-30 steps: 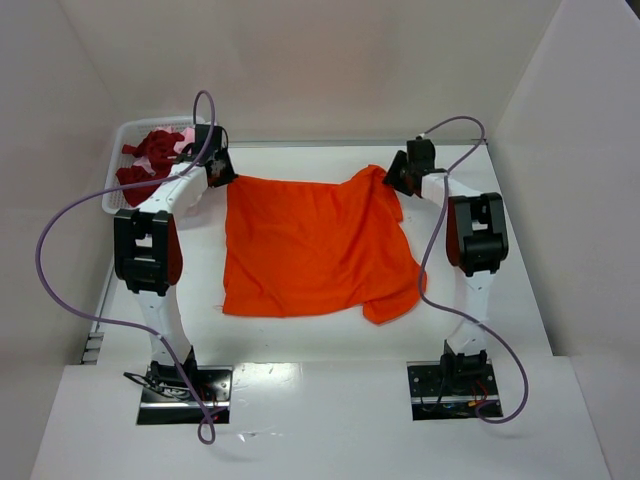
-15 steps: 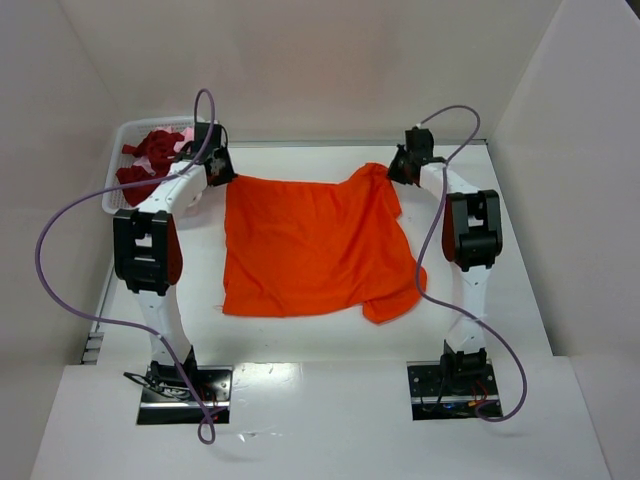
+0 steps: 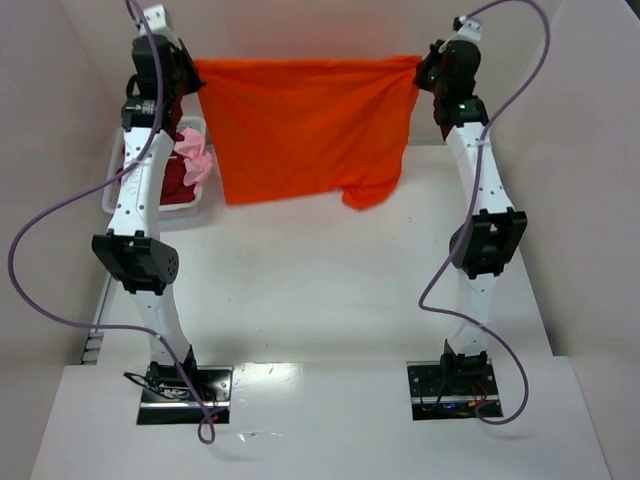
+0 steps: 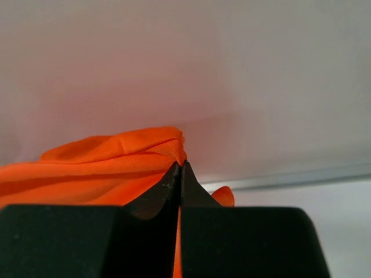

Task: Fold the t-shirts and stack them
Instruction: Flatten out the tshirt

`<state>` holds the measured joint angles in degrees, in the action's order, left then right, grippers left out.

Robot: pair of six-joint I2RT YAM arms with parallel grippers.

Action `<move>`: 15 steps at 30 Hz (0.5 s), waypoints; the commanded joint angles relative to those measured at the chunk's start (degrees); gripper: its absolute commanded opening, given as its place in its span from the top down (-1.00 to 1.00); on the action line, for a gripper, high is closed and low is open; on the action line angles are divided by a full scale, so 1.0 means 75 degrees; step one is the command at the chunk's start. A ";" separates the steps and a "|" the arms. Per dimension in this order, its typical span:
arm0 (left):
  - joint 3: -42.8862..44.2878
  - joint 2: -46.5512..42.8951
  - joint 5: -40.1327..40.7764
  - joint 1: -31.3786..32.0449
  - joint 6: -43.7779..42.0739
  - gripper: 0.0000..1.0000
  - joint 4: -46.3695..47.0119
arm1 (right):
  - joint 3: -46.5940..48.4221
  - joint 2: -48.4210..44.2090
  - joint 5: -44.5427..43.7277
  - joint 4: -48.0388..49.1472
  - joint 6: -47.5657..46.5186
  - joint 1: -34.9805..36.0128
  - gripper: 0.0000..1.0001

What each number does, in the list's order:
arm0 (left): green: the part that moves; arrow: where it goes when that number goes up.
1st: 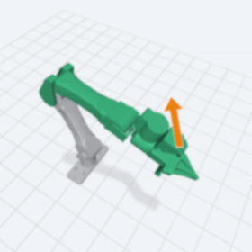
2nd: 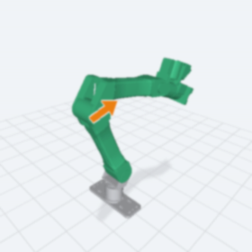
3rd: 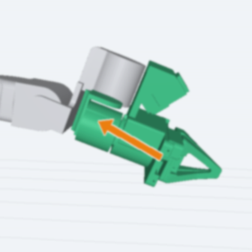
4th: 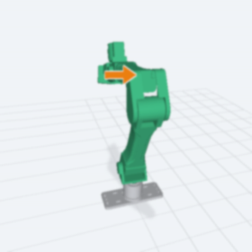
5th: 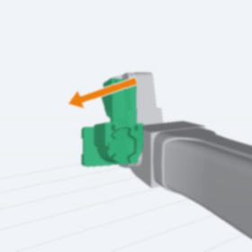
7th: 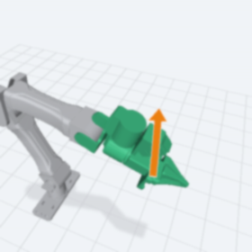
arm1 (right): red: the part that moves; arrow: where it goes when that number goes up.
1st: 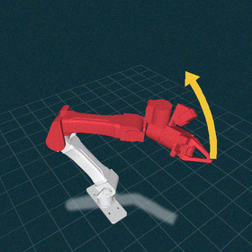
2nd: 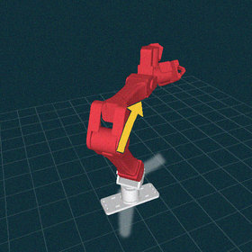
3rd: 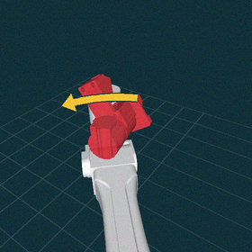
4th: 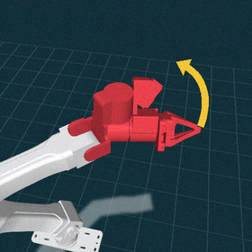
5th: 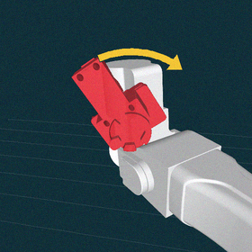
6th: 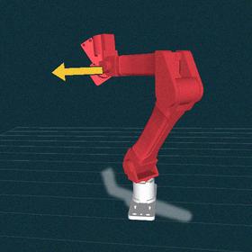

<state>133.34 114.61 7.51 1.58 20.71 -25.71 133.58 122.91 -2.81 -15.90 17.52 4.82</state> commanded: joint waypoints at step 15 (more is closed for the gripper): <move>-0.6431 -0.4578 -0.0673 0.0679 0.0191 1.00 -0.0637 | -0.8913 -0.7948 -0.0037 -0.0444 0.1000 -0.0080 0.94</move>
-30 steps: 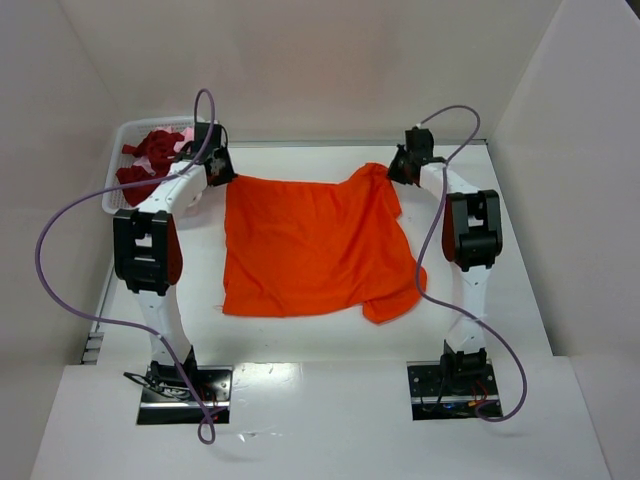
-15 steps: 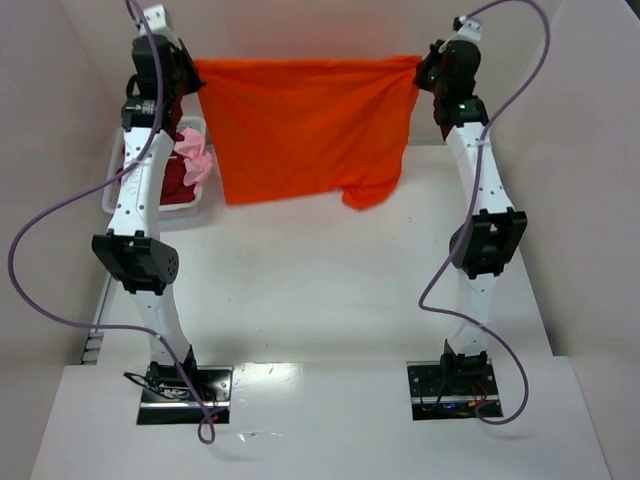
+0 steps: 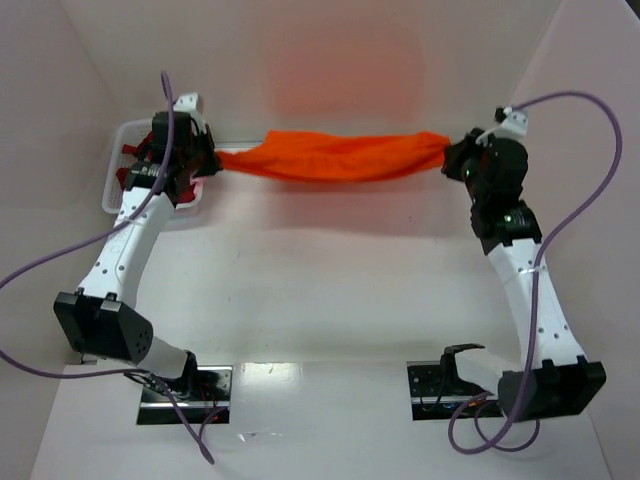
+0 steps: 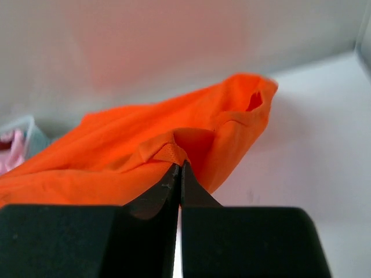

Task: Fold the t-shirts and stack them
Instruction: Flatten out the tshirt

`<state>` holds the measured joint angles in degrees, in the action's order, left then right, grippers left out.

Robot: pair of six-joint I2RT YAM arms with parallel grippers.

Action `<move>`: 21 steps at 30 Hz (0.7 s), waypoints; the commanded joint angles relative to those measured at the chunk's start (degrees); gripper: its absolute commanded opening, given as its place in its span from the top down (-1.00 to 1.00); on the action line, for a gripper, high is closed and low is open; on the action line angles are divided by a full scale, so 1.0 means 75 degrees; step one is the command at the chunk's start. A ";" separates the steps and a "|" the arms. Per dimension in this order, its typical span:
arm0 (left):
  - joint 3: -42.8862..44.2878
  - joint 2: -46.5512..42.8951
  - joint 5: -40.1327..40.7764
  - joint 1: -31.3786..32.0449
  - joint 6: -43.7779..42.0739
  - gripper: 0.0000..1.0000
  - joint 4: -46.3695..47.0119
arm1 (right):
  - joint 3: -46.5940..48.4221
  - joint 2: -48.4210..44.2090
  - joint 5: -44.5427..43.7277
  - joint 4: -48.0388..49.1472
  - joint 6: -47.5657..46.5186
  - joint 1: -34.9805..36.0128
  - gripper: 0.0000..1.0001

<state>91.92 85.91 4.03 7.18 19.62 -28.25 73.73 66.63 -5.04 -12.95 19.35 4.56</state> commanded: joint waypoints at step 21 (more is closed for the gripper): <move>-0.2788 -0.3158 -0.1184 0.0754 0.1369 -0.42 -0.3064 | -0.1570 -0.1983 0.1902 -0.3911 0.1837 -0.0045 -0.96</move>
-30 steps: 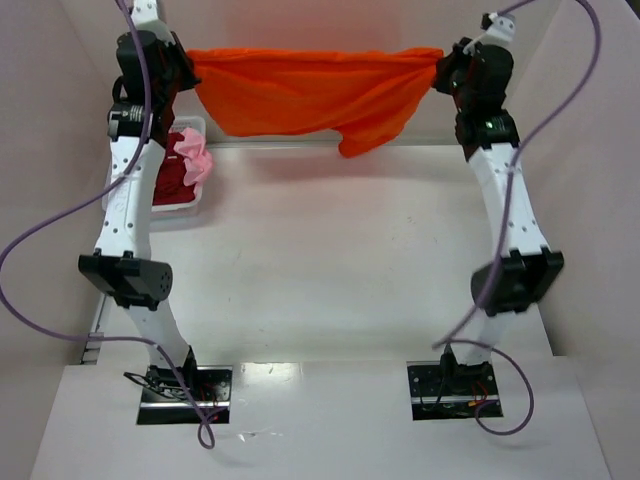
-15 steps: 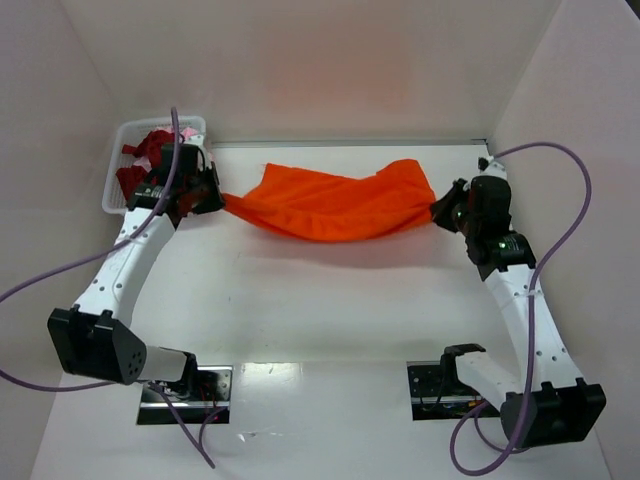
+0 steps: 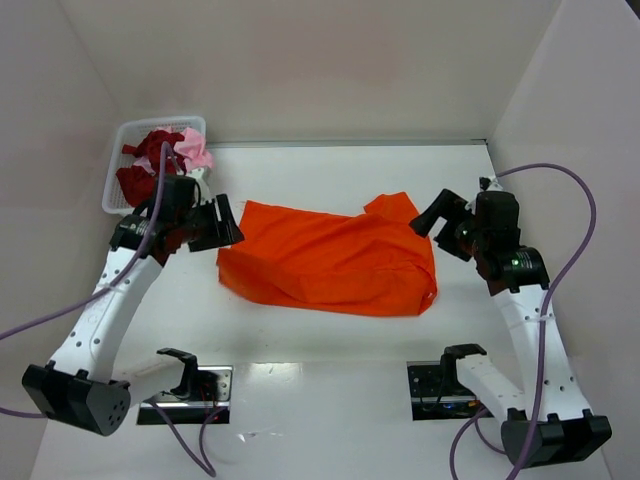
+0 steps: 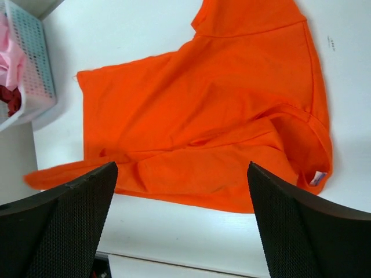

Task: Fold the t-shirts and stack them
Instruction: Flatten out the tshirt

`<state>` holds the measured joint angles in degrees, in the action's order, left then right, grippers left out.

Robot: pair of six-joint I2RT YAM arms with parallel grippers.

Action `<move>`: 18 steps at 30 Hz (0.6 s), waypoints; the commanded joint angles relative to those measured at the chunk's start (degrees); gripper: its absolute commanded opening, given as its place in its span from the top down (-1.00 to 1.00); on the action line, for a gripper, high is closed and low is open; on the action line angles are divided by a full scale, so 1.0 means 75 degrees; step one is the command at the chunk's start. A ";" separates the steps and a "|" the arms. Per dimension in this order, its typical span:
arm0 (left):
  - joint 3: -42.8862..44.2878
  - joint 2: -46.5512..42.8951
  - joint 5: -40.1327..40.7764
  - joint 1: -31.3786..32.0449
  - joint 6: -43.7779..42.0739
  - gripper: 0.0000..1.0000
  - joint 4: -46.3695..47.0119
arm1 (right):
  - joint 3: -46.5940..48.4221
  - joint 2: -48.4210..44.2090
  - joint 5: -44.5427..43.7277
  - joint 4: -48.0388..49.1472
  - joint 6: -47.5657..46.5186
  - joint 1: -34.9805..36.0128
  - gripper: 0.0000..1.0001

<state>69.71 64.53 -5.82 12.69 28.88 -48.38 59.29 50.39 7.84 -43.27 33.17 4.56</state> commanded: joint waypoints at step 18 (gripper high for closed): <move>0.1976 0.3463 0.1772 0.0019 -0.0393 -0.98 0.2044 | 0.0954 0.3334 -0.0670 0.3226 0.0253 -0.0045 -1.00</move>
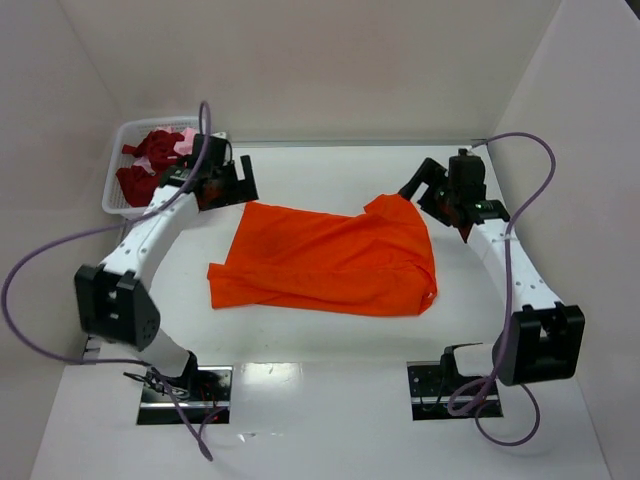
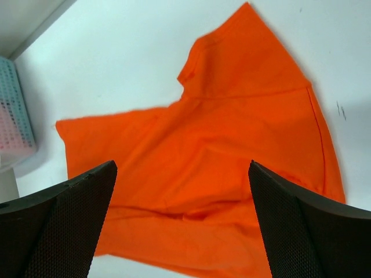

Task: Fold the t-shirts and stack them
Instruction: Flatten out the tshirt

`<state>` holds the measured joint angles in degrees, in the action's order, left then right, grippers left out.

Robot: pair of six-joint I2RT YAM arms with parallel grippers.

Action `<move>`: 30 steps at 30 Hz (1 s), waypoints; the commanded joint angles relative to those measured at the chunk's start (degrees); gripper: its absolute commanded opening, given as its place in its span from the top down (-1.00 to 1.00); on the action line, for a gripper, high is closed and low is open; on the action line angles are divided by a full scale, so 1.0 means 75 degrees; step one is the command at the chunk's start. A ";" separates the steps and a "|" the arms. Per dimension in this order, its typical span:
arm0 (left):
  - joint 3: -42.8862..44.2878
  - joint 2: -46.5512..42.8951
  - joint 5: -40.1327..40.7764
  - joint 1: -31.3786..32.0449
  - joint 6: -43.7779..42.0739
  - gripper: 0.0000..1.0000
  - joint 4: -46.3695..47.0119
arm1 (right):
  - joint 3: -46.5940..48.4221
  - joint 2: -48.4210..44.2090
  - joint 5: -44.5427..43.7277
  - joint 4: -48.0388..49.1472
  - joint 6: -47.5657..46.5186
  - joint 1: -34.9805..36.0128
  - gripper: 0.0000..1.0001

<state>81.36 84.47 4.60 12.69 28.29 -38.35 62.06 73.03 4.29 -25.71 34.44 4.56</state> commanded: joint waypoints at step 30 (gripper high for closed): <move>0.2827 0.5449 -0.1621 -0.0989 -0.0972 -0.81 0.1515 | 0.1112 0.2836 -0.0948 0.0780 -0.0349 -0.0186 -0.94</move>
<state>100.31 124.16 -5.43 5.74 22.37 -27.42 69.78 93.49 -1.43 -20.84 32.49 3.55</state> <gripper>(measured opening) 0.914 0.974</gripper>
